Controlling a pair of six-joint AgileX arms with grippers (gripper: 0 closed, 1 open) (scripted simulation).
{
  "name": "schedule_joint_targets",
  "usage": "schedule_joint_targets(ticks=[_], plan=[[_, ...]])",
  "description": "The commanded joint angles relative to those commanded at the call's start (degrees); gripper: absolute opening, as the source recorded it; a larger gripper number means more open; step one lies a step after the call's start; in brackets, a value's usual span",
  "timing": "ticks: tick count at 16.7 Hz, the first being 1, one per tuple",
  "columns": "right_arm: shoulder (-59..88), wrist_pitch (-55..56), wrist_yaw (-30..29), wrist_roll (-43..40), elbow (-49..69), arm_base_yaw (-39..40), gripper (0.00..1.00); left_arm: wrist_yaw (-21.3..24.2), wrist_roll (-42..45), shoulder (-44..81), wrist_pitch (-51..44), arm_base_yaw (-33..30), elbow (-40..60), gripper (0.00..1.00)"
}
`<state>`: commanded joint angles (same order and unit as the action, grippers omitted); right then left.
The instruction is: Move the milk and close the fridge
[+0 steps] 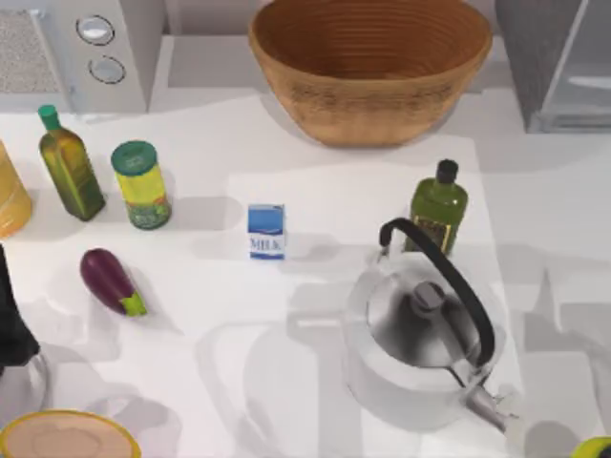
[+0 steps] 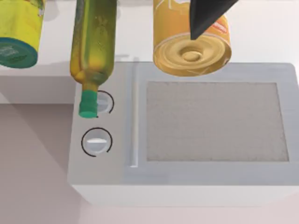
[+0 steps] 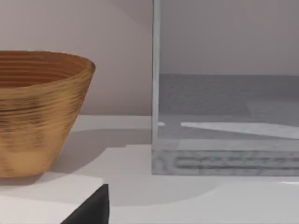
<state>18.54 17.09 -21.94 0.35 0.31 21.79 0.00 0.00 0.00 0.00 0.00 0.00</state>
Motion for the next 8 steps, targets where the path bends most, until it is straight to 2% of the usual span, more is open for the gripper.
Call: schedule_joint_targets(ticks=[5,8], plan=[[15.2,14.4,-18.5,0.3,0.6,18.5,1.00,0.0,0.0,0.0,0.0,0.0,0.0,1.00],[21.8,21.0,-26.9,0.5,1.0,26.8,1.00,0.0,0.0,0.0,0.0,0.0,0.0,1.00]])
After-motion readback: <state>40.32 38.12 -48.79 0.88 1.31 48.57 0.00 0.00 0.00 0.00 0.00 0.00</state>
